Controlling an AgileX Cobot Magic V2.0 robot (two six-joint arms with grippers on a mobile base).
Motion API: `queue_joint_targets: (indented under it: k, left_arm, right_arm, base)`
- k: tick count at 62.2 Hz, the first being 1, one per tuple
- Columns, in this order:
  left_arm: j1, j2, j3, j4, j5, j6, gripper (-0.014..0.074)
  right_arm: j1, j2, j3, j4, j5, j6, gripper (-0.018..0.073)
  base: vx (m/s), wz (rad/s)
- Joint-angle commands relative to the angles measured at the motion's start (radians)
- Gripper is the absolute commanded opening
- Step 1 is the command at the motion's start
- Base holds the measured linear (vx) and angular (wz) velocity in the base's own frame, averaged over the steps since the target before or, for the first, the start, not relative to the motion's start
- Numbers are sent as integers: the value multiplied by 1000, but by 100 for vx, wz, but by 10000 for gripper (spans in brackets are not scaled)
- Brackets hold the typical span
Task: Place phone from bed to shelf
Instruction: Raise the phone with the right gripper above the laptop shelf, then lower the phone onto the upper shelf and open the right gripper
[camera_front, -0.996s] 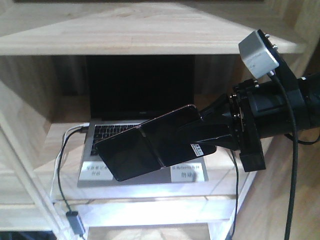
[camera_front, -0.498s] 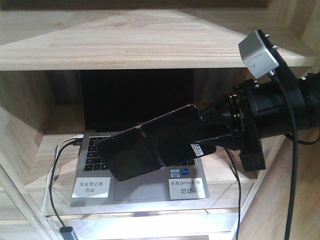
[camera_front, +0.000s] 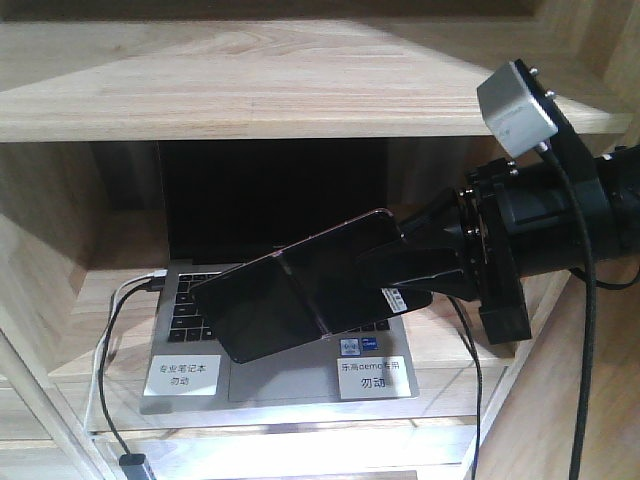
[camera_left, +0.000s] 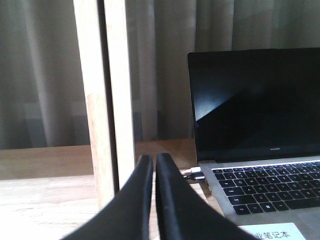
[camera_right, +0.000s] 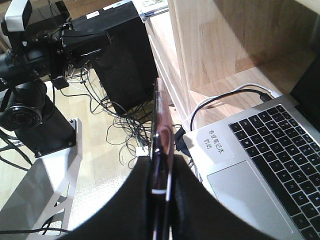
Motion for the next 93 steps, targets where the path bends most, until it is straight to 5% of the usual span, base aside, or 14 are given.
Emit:
queue_joint_targets:
  k: [1,36,56,93]
  left_arm:
    - [2,-7,-24,-11,-75,-9,1]
    - [2,-7,-24,-11,-75,-9,1]
    - [2,-7,-24,-11,-75,-9,1]
    - [2,-7,-24,-11,-75,-9,1]
  right_arm:
    - [-2,-27,-27,91,68,-6,-3]
    - [-2,-27,-30,91,68,-5,-3]
    - [-2,-27,-40,203,69,29,-3]
    - [-2,25,-472,202,-104,163,-3]
  base:
    - [0,0]
    - [0,0]
    - [0,0]
    - [0,0]
